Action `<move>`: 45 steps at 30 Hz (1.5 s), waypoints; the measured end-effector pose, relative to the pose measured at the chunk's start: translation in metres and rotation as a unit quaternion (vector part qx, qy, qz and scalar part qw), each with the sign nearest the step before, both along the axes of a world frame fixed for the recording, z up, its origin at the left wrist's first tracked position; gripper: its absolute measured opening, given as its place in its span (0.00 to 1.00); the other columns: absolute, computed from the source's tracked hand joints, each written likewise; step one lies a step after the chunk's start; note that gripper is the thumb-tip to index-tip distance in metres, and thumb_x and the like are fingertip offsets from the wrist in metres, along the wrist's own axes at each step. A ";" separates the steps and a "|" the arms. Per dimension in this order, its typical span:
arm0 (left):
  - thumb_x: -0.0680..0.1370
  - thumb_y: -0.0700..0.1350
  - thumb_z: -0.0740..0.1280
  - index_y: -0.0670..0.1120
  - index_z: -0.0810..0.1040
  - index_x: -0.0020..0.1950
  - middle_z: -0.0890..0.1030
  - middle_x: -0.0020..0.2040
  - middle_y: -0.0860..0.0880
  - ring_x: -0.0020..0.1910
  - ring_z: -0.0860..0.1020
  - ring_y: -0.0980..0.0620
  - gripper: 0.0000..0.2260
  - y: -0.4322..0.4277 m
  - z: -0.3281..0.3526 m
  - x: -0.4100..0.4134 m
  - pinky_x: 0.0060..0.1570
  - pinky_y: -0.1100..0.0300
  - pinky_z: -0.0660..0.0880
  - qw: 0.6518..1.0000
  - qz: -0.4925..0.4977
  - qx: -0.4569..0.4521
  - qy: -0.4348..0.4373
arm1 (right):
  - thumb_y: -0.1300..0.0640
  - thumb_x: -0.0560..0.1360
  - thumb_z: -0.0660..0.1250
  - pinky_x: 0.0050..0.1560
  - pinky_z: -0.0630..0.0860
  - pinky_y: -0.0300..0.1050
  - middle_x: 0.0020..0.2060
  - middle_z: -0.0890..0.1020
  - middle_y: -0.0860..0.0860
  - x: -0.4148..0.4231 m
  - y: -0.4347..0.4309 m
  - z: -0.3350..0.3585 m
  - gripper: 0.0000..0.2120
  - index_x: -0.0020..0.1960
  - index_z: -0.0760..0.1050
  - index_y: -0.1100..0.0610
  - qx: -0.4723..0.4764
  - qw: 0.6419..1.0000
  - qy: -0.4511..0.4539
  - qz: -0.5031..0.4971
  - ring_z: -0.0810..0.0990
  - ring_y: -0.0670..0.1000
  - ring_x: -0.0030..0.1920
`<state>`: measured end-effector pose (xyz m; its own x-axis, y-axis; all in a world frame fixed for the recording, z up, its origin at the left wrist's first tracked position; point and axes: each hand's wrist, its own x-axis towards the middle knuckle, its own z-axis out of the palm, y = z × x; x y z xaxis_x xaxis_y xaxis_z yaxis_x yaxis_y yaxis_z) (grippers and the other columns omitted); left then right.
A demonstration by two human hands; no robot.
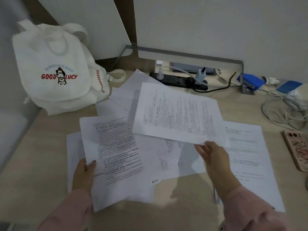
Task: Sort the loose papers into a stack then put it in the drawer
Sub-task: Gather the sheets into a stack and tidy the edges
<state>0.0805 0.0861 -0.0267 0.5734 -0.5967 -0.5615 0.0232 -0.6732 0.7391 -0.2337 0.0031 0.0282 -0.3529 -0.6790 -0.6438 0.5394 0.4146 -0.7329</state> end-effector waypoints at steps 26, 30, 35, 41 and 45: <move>0.77 0.46 0.64 0.49 0.69 0.69 0.76 0.62 0.49 0.62 0.73 0.44 0.20 -0.010 -0.018 -0.031 0.65 0.45 0.68 0.987 0.058 -0.059 0.134 | 0.60 0.74 0.66 0.35 0.77 0.37 0.35 0.83 0.52 0.062 0.049 -0.036 0.06 0.44 0.79 0.62 0.132 0.795 0.082 0.586 0.81 0.46 0.34; 0.78 0.44 0.63 0.49 0.68 0.69 0.73 0.60 0.50 0.64 0.70 0.46 0.19 -0.011 -0.019 -0.023 0.64 0.50 0.64 0.990 0.054 -0.058 0.113 | 0.52 0.77 0.63 0.38 0.79 0.43 0.35 0.82 0.51 0.070 0.035 -0.039 0.12 0.45 0.77 0.61 0.112 0.812 0.171 0.546 0.81 0.48 0.34; 0.79 0.43 0.61 0.49 0.67 0.71 0.73 0.62 0.51 0.66 0.68 0.48 0.20 -0.007 -0.016 -0.002 0.64 0.54 0.62 0.996 0.027 -0.057 0.065 | 0.56 0.74 0.67 0.51 0.70 0.43 0.55 0.75 0.57 0.067 -0.016 -0.050 0.17 0.61 0.71 0.60 -0.066 0.732 0.546 0.401 0.75 0.57 0.55; 0.79 0.41 0.61 0.50 0.69 0.67 0.74 0.56 0.51 0.57 0.70 0.53 0.17 -0.004 -0.012 0.005 0.59 0.57 0.64 0.994 0.020 -0.063 0.082 | 0.55 0.76 0.61 0.72 0.55 0.47 0.75 0.55 0.58 0.082 -0.069 -0.071 0.32 0.75 0.51 0.60 -0.084 0.529 0.641 0.550 0.56 0.57 0.74; 0.79 0.41 0.61 0.50 0.70 0.67 0.76 0.56 0.50 0.57 0.73 0.50 0.16 -0.001 -0.016 0.008 0.58 0.56 0.67 0.994 0.018 -0.055 0.097 | 0.60 0.76 0.59 0.62 0.68 0.46 0.69 0.66 0.57 0.083 -0.077 -0.085 0.24 0.70 0.60 0.60 -0.079 0.487 0.672 0.552 0.67 0.57 0.66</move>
